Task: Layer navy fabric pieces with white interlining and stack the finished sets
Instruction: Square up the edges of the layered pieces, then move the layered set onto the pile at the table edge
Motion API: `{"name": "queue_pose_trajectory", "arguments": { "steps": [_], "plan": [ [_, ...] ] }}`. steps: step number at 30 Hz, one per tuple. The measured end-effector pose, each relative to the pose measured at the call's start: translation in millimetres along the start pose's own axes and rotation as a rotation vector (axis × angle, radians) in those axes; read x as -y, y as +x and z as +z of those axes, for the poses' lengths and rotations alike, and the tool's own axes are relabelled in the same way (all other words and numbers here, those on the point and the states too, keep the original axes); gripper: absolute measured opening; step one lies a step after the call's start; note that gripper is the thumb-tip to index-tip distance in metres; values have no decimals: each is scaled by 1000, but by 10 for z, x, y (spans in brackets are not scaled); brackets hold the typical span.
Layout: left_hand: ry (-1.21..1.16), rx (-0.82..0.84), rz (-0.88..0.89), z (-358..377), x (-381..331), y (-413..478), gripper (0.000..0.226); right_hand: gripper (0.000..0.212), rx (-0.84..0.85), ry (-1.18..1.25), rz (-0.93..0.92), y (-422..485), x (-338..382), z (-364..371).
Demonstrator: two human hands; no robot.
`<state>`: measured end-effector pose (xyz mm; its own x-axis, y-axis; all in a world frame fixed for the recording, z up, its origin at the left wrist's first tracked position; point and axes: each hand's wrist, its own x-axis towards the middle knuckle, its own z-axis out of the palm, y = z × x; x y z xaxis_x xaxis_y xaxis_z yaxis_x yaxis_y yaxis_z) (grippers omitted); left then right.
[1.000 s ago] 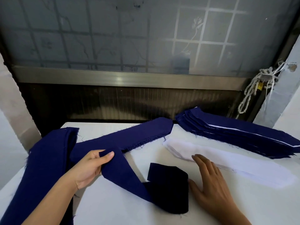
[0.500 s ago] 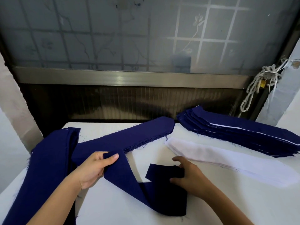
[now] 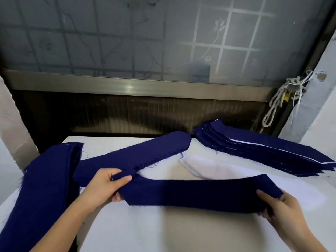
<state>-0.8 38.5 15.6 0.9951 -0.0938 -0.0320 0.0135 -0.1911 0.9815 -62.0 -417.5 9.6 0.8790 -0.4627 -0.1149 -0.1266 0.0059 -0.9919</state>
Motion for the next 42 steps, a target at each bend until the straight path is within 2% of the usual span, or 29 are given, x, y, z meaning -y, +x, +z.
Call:
{"name": "queue_pose_trajectory", "arguments": {
  "steps": [3,5,9,12,14,16,21,25,31,34,38,42],
  "plan": [
    [294,-20,9,44,127,6,23,28,-211,-398,-110,1,-65,-140],
    [391,-49,40,47,169,9,23,30,-309,-626,-180,-32,-47,-164],
    [477,-68,99,37,169,6,19,8,-400,-778,-218,-141,29,-71],
    [536,-95,148,20,166,4,20,37,-503,-971,-384,-108,-9,-20],
    [559,-88,168,22,165,9,24,38,-459,-1053,-521,-78,-17,59],
    [575,-86,182,28,166,16,23,32,-352,-1026,-605,14,-5,175],
    [612,-74,166,30,165,4,18,19,27,-885,-630,399,159,727],
    [641,-76,156,34,158,-2,17,16,305,-1065,-658,684,275,1187],
    [656,-61,154,36,166,-5,18,10,302,-1387,-713,797,298,1485],
    [651,-49,144,36,146,6,17,10,277,-1469,-724,778,282,1527],
    [646,-46,135,34,131,-13,16,12,258,-1456,-706,771,269,1503],
    [635,-40,131,29,116,-33,17,13,242,-1305,-672,798,264,1422]
  ]
}}
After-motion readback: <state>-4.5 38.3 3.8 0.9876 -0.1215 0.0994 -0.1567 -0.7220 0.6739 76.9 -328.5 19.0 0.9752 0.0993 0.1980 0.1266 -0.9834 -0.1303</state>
